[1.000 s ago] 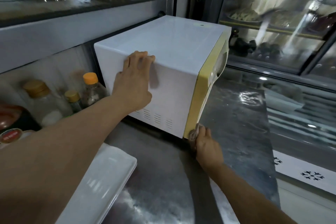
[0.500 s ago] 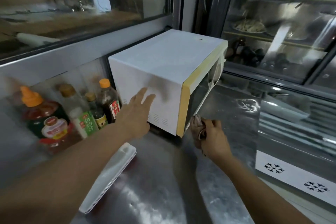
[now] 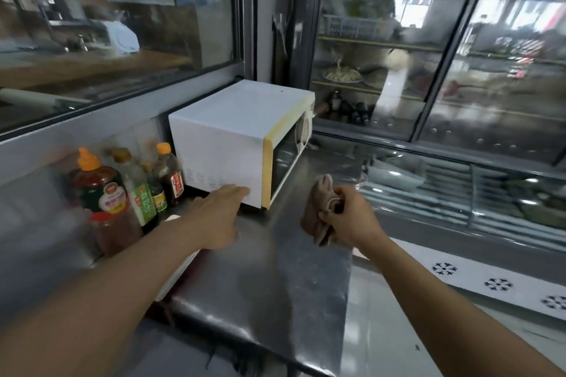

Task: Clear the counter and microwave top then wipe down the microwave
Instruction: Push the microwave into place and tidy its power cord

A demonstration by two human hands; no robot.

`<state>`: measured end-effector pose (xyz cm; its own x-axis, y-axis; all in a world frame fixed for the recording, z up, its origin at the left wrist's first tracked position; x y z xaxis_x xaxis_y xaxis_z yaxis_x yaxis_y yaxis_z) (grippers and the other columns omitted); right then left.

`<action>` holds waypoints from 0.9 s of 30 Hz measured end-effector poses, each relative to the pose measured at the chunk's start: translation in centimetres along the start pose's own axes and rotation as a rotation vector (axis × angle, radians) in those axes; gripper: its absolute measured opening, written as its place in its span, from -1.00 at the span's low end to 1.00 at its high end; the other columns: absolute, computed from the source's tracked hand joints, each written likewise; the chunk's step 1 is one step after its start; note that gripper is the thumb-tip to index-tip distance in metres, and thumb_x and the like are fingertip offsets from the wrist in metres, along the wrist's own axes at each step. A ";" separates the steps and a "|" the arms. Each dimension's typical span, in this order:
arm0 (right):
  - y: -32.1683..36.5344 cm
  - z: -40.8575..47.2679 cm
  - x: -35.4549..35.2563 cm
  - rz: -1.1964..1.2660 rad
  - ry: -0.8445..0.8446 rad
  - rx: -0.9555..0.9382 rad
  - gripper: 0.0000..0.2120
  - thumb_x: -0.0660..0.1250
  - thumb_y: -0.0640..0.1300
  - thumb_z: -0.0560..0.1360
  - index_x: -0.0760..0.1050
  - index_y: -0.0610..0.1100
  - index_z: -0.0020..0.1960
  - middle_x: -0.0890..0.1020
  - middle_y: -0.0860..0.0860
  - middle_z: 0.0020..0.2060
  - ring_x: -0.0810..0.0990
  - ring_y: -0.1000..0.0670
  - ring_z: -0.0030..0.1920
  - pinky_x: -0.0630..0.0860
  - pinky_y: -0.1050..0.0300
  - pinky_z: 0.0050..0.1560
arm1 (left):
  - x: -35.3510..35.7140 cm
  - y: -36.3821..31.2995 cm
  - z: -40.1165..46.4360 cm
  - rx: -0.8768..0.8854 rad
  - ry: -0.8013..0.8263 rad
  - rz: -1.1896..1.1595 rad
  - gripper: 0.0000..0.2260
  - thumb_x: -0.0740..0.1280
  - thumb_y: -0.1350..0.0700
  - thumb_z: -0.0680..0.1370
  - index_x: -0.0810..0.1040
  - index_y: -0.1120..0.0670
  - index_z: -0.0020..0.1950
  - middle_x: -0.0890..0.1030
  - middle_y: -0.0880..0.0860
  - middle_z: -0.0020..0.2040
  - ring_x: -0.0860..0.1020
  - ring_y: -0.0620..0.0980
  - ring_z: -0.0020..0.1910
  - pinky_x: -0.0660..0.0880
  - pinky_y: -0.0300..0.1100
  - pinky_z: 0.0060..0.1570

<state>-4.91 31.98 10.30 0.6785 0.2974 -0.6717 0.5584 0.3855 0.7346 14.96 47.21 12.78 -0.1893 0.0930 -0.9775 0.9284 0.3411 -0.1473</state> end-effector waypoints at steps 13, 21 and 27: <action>0.6 -9.4 -9.7 0.404 0.018 0.115 -0.72 0.38 -0.31 0.44 0.46 -0.16 0.12 0.61 -0.15 -0.03 0.61 -0.14 -0.02 0.60 -0.13 0.02 | -1.8 -14.1 -5.4 0.183 -0.063 -0.570 -0.56 0.33 0.04 0.54 0.31 0.02 0.39 0.48 -0.01 0.32 0.46 -0.06 0.27 0.42 -0.11 0.26; -2.0 -10.1 -16.5 0.612 0.030 0.100 -0.71 0.20 -0.42 0.51 0.41 -0.22 0.20 0.58 -0.18 0.01 0.56 -0.13 0.02 0.54 0.04 -0.06 | -2.7 -23.8 -3.4 0.162 -0.019 -0.894 -0.96 0.31 0.22 0.56 0.55 0.15 -0.05 0.62 0.05 -0.16 0.55 -0.12 -0.23 0.45 -0.43 -0.27; -9.7 -9.0 -23.1 0.580 0.077 0.164 -0.74 0.23 -0.41 0.49 0.40 -0.10 0.06 0.57 -0.17 0.05 0.57 -0.20 0.10 0.54 -0.17 0.15 | -2.2 -32.7 -0.5 0.094 -0.013 -0.963 -0.76 0.30 0.21 0.55 0.44 0.03 -0.32 0.50 -0.04 -0.38 0.43 -0.14 -0.38 0.32 -0.30 -0.36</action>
<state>-30.29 29.28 17.87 0.8611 0.4832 -0.1580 0.1785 0.0038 0.9839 -15.13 36.29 19.78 -0.8794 -0.1983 -0.4328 0.3988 0.1894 -0.8973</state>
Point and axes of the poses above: each hand's wrist, its own z-axis towards the middle knuckle, its own x-axis out of the palm, y = z × x, the point moved 1 cm from there along z, towards the middle knuckle
